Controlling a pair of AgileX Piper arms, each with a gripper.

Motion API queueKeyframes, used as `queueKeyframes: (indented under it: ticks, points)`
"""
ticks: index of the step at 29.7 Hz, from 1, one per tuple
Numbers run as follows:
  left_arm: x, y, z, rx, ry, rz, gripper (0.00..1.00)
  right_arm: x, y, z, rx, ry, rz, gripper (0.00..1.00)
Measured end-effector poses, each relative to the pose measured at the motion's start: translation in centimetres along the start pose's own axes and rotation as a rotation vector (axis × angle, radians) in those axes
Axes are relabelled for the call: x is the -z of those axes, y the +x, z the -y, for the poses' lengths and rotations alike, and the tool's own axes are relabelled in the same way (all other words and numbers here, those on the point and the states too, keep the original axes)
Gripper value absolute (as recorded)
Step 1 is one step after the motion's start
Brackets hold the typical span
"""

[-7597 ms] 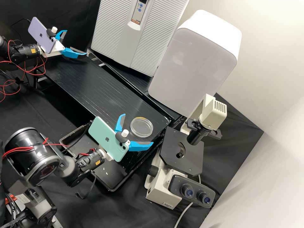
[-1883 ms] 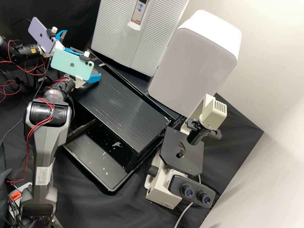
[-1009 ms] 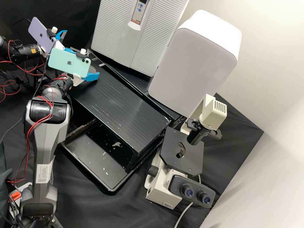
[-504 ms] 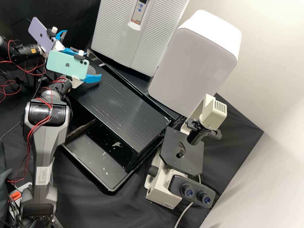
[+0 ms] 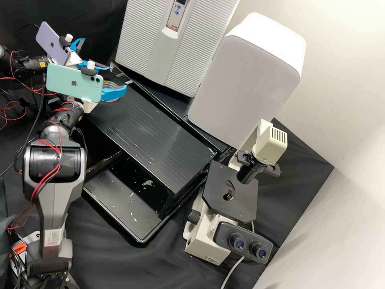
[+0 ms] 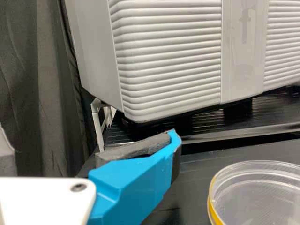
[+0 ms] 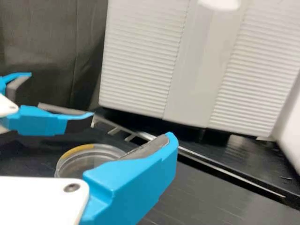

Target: Slide the petri dish to the left

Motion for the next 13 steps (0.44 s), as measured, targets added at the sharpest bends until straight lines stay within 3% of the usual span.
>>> queueKeyframes:
  ticks: [3,5,7,10,13]
  points:
    - [0.0,0.0,0.0,0.0,0.0,0.0,1.0,0.1,-1.6,-0.2,-0.057,-0.002,-0.016,1.0]
    - [0.0,0.0,0.0,0.0,0.0,0.0,1.0,0.2,-3.0,-0.8,-0.155,0.005,-0.022,1.0]
    - [0.0,0.0,0.0,0.0,0.0,0.0,1.0,0.1,-4.3,-1.2,-0.213,0.005,-0.035,1.0]
    - [0.0,0.0,0.0,0.0,0.0,0.0,1.0,-0.2,-6.0,-1.8,-0.25,0.01,-0.065,1.0]
    - [0.0,0.0,0.0,0.0,0.0,0.0,1.0,-0.6,-7.7,-2.3,-0.244,0.032,-0.114,1.0]
